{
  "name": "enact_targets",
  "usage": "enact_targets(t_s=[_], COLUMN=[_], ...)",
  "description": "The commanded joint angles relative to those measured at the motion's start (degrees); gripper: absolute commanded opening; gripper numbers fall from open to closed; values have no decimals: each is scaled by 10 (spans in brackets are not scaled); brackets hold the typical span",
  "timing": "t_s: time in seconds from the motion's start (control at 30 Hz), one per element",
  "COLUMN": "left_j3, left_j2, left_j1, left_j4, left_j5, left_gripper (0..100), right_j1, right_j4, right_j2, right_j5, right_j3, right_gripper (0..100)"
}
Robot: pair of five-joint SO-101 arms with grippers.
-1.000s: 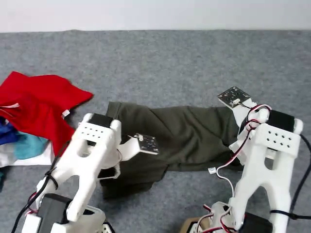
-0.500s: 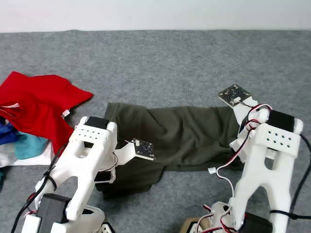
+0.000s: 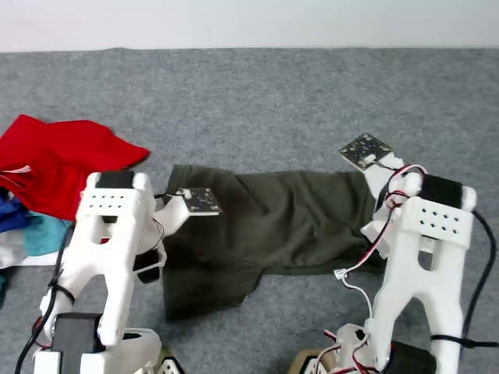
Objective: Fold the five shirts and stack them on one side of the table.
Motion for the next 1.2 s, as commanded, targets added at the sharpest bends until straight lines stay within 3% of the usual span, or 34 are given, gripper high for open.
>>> enact_targets(t_s=[0.0, 0.2, 0.33, 0.5, 0.63, 0.83, 1.03, 1.17], left_j3=[15, 15, -52, -95, -95, -96, -95, -95], left_j2=[-21, -21, -21, -20, -20, -20, -20, -20], left_j1=[4, 53, 51, 53, 42, 19, 18, 18], left_j4=[19, 19, 19, 17, 17, 17, 17, 17], left_j5=[4, 10, 63, 140, 161, 162, 164, 164], left_gripper=[47, 22, 22, 21, 19, 19, 19, 19], right_j1=[-14, -7, -2, -26, -51, -45, 15, 31], right_j4=[-8, -8, -14, -46, -44, -49, -98, -36], right_j2=[-15, -15, -5, 59, 127, 208, 255, 250], right_j5=[-6, -6, -12, -131, -173, -176, -171, -170], right_j3=[-26, -26, -24, -13, -14, -17, -20, -76], right_gripper=[199, 199, 199, 198, 197, 198, 198, 198])
